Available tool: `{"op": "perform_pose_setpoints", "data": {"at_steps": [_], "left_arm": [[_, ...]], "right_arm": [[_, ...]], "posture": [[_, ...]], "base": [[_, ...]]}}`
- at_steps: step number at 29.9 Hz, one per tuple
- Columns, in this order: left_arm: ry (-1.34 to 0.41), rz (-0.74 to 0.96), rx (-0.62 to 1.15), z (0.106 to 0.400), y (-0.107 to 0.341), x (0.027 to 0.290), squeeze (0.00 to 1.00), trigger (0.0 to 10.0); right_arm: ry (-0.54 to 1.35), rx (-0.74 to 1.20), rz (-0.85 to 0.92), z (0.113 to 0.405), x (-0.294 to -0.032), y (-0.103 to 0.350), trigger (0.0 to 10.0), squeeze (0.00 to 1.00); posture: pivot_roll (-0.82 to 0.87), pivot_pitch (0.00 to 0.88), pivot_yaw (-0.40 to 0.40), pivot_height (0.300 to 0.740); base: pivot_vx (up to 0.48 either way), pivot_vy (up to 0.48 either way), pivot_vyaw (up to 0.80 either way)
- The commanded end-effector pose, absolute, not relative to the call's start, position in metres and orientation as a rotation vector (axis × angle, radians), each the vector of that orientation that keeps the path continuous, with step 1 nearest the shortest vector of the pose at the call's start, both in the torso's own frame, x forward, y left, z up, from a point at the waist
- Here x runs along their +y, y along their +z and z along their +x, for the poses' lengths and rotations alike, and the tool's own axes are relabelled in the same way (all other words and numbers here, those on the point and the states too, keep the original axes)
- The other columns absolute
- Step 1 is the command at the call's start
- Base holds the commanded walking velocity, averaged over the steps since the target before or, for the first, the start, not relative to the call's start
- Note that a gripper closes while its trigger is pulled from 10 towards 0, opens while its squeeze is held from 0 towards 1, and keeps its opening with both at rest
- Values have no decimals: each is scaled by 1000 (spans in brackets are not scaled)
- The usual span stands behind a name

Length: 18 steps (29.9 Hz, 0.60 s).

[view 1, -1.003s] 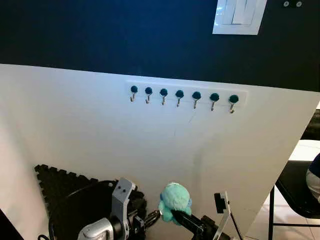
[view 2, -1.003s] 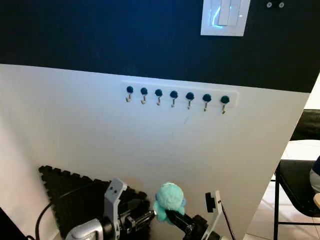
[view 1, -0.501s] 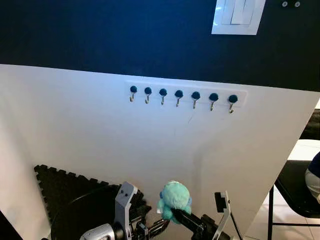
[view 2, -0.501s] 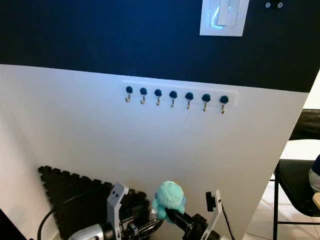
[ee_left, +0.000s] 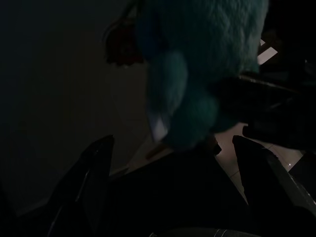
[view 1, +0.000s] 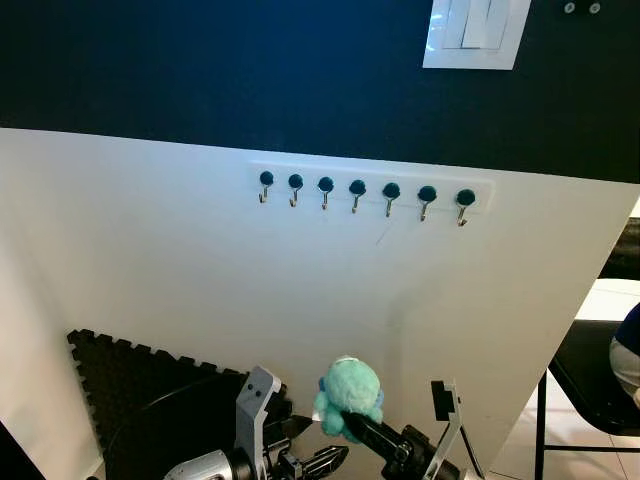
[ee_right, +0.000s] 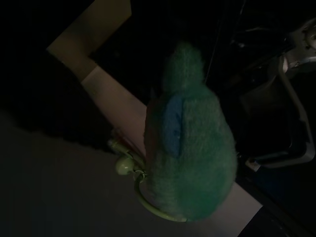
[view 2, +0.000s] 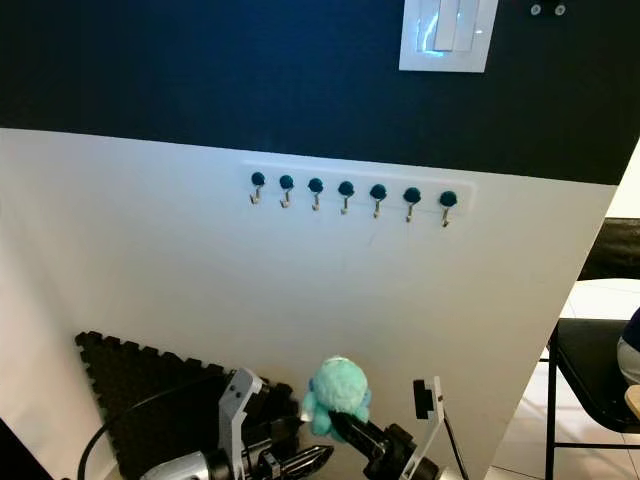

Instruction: Hang keys on a hook

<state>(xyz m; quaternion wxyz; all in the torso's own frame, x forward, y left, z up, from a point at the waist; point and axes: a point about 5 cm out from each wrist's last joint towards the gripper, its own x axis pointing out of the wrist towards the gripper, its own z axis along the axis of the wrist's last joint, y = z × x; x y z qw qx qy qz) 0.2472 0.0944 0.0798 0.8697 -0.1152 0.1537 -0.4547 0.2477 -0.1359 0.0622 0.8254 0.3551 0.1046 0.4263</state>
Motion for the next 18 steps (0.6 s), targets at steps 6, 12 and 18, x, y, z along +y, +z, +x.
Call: {"op": "perform_pose_setpoints", "data": {"at_steps": [6,12,18], "left_arm": [[-958,-278,298,248,85,90,0,10000],[-972,-296,293,247,88,88,0,10000],[-977,-302,297,246,88,88,0,9882]], "right_arm": [[944,224,774,244,-133,65,0,0],[943,236,773,243,-133,63,0,0],[953,254,781,240,-132,62,0,0]], "posture": [[68,36,1,740],[67,36,3,740],[68,34,1,740]], "base": [[0,0,0],[0,0,0],[0,0,0]]}}
